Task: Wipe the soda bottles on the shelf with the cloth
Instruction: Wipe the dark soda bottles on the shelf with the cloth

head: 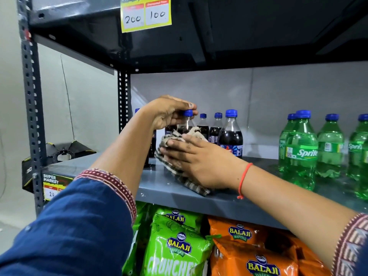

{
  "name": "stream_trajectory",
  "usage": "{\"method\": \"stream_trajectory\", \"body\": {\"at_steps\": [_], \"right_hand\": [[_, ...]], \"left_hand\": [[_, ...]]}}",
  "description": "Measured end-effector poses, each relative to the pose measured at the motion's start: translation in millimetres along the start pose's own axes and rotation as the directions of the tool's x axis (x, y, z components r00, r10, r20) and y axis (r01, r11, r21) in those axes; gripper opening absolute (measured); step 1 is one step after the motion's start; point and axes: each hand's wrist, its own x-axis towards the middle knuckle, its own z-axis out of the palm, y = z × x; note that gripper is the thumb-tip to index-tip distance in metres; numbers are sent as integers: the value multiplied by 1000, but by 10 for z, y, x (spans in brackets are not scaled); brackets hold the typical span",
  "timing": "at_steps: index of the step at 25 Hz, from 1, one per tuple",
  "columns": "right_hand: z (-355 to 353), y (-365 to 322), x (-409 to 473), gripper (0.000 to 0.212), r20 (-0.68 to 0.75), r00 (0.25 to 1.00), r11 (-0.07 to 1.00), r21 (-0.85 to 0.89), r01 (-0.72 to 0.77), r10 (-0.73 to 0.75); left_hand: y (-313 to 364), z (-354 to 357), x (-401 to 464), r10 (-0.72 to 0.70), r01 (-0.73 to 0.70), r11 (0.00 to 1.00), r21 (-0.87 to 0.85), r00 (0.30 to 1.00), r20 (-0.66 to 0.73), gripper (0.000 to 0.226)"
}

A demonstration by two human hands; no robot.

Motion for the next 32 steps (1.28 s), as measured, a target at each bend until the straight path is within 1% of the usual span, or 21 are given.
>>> {"method": "stream_trajectory", "body": {"at_steps": [3, 4, 6, 7, 8, 11, 12, 13, 16, 18, 19, 21, 23, 26, 29, 30, 31, 32], "right_hand": [[15, 14, 17, 51, 49, 998, 994, 98, -53, 48], [6, -5, 22, 52, 40, 999, 995, 92, -39, 35], [7, -20, 24, 51, -7, 1000, 1000, 25, -8, 8], [-1, -3, 35, 50, -35, 999, 998, 55, -32, 34], [3, 1, 47, 50, -32, 999, 996, 75, -41, 43], [13, -12, 38, 49, -35, 999, 1000, -13, 20, -20], [-1, 12, 44, 49, -58, 998, 1000, 22, -9, 11], [-3, 14, 40, 49, -48, 998, 997, 72, -42, 45], [17, -5, 22, 52, 8, 1000, 997, 68, -30, 30], [1, -30, 29, 51, 76, 993, 974, 203, -101, 87], [-23, -57, 25, 49, 86, 988, 953, 263, -150, 132], [-95, -115, 14, 44, 28, 983, 919, 352, -179, 181], [-169, -163, -28, 38, -57, 980, 890, 432, -147, 190], [-300, -179, -139, 41, -154, 953, 880, 442, -171, 263], [-414, -93, -306, 47, -191, 927, 878, 424, -220, 324], [-435, -41, -378, 51, -196, 918, 881, 406, -244, 345], [-444, 21, -456, 55, -197, 908, 878, 393, -272, 370], [-446, 83, -536, 58, -192, 900, 871, 392, -296, 392]], "left_hand": [[-21, -16, 13, 7, -7, 1000, -16, 1000, 0, 11], [-23, -17, 15, 8, -8, 1000, -7, 1000, 0, 11], [-20, -10, 0, 8, -8, 1000, -2, 1000, 5, 12], [-22, -9, -2, 8, -8, 1000, -8, 1000, 9, 12], [-25, -15, -3, 8, -8, 1000, -9, 1000, 7, 12], [-25, -3, -4, 8, -8, 1000, 2, 1000, -2, 11], [-16, 2, -1, 7, -7, 1000, -9, 1000, -5, 11], [-21, 3, -3, 2, -2, 1000, -23, 1000, -10, 12], [-26, -4, -6, 15, -15, 1000, -4, 1000, -5, 12], [-34, -8, -9, 21, -21, 1000, -1, 1000, -2, 12], [-37, -11, -7, 24, -24, 1000, 3, 1000, -1, 12], [-29, -14, -8, 23, -23, 1000, 14, 1000, 1, 12], [-27, -15, -7, 18, -18, 1000, 21, 1000, -6, 12], [-18, -5, -3, 19, -18, 998, 56, 1000, -12, 12], [20, 8, -53, 10, -8, 993, 115, 1000, -19, 14], [42, 19, -71, 18, -12, 990, 143, 999, -43, 15], [78, 38, -87, 63, -44, 982, 183, 993, -98, 16], [129, 63, -93, 151, -105, 965, 239, 971, -185, 18]]}}
